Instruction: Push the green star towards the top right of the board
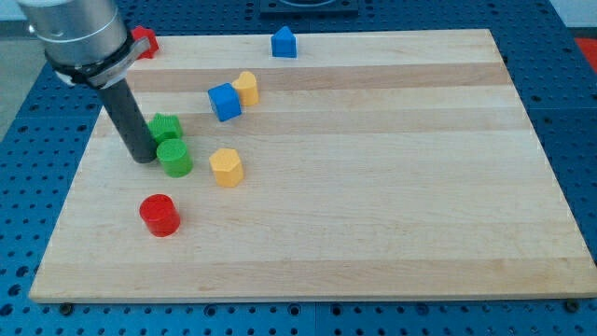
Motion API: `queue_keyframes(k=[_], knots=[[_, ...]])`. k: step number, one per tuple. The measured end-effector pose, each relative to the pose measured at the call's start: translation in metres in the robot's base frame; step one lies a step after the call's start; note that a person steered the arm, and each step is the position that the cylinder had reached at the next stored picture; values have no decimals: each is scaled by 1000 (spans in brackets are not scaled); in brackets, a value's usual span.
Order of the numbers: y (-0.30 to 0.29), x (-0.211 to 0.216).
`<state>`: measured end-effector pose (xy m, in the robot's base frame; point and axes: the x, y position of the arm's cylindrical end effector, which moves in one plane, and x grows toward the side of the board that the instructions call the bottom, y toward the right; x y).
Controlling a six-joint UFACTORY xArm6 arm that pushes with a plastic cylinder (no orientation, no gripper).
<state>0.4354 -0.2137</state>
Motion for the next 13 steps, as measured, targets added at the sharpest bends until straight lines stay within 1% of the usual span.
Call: queue_keyframes(k=[3,5,6,7,10,11,12,13], knots=[[-6,-3],[-27,-4],[-25,-6],[-18,-21],[29,-29],[25,-41],[33,-44],[53,-36]])
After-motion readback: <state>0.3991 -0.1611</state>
